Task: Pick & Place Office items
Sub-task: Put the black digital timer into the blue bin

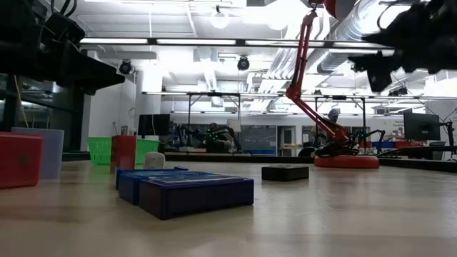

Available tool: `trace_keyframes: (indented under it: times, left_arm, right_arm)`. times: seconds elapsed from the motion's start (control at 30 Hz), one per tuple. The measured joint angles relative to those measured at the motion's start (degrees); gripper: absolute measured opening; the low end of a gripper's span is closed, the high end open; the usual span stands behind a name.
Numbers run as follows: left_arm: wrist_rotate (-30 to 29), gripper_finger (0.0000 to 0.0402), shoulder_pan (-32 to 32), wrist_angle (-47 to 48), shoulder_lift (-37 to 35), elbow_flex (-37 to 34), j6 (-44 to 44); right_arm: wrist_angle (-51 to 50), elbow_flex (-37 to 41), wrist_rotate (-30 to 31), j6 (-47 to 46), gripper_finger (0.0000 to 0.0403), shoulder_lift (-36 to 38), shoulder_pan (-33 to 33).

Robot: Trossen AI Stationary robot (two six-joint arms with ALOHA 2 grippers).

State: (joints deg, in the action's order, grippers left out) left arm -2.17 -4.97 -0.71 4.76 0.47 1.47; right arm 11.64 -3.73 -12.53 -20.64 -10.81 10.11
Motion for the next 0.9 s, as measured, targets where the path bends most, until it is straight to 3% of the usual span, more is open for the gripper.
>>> trace_keyframes:
  times: [0.23, 0.9]
  left_arm:
    - [0.0, 0.0199, 0.0, 0.0, 0.0, 0.0, 0.0]
    - [0.0, 0.0199, 0.0, 0.0, 0.0, 0.0, 0.0]
  right_arm:
    - [0.8, -6.9, -2.2, 3.7, 0.0197, -7.2, 0.0]
    - [5.4, -33.7, -16.0, 15.5, 0.0197, -46.4, -1.6]
